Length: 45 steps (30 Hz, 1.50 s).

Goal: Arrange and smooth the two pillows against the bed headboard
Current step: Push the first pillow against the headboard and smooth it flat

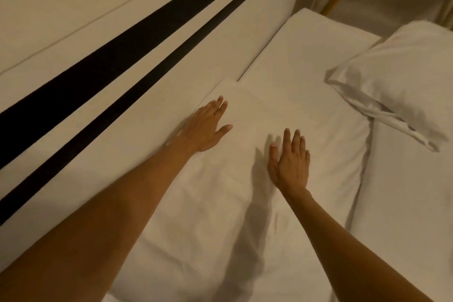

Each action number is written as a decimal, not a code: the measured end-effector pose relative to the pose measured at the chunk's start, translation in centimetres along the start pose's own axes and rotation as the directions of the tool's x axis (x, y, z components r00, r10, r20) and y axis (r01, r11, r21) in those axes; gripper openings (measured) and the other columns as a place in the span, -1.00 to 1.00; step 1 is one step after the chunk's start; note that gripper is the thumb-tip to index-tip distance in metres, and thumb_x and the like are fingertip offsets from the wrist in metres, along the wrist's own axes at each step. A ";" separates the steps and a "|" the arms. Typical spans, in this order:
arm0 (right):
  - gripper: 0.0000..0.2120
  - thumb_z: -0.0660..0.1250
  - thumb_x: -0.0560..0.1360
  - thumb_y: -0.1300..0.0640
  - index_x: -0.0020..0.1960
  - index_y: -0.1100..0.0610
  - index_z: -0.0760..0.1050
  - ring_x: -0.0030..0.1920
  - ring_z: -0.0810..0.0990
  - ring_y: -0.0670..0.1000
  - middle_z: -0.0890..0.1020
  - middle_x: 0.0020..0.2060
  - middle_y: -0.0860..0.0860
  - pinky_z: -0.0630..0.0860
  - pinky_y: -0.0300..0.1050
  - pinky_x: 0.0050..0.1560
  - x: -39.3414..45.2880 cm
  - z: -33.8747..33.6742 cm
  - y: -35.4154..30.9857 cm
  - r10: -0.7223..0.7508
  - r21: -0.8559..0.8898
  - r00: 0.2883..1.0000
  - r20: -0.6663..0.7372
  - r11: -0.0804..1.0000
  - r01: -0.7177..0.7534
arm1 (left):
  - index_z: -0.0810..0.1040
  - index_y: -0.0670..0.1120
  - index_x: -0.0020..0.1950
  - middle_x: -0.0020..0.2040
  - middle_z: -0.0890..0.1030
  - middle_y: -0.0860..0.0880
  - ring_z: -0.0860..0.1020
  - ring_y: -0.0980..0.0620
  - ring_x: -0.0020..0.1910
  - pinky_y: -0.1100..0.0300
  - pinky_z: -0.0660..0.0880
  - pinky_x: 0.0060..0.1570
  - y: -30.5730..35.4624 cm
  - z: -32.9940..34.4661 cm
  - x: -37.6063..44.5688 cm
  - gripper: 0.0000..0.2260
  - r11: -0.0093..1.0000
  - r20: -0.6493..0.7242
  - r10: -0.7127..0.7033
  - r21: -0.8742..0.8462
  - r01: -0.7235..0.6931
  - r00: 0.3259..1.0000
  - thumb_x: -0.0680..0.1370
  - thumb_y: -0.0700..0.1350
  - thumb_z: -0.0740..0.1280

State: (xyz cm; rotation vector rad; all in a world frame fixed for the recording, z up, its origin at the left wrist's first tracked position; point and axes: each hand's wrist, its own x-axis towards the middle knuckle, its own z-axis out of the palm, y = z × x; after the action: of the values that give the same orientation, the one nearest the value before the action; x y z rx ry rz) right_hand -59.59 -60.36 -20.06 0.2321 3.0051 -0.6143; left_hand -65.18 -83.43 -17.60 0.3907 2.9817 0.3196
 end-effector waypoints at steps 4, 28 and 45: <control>-0.45 -0.12 0.66 -0.05 0.59 0.09 -0.11 0.58 -0.13 0.07 -0.09 0.58 0.06 -0.15 0.04 0.53 6.6 1.2 -0.9 -0.002 0.081 0.976 -0.216 0.997 0.020 | -0.07 -0.11 0.60 0.61 -0.11 -0.05 -0.10 0.01 0.59 0.11 -0.12 0.52 3.0 1.9 6.3 -0.46 0.992 -0.116 0.118 -0.035 -0.122 0.986 0.68 0.06 -0.01; -0.47 -0.20 0.63 -0.04 0.57 0.02 -0.21 0.58 -0.16 -0.04 -0.19 0.55 -0.07 -0.22 -0.02 0.54 -1.3 10.6 0.0 0.023 0.148 0.999 -0.039 0.989 -0.017 | -0.18 0.05 0.57 0.54 -0.21 0.14 -0.12 0.14 0.57 0.29 -0.27 0.45 -1.3 9.6 -0.5 -0.43 0.991 0.046 0.123 -0.061 -0.120 0.991 0.60 0.20 -0.17; -0.41 -0.18 0.62 -0.07 0.59 0.13 -0.06 0.58 -0.10 0.06 -0.08 0.58 0.07 -0.16 0.01 0.52 -10.9 6.0 -2.6 0.048 0.184 0.999 -0.007 0.982 -0.046 | -0.07 -0.04 0.60 0.59 -0.13 0.04 -0.15 0.14 0.55 0.18 -0.20 0.49 1.4 5.5 -12.1 -0.41 0.987 0.095 0.013 -0.163 0.002 0.995 0.64 0.18 -0.04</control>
State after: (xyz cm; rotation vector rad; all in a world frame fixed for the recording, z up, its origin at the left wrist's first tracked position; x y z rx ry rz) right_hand -49.09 -66.56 -23.56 0.3157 2.9444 -0.8892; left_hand -52.40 -84.29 -21.60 0.3850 2.8359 0.5256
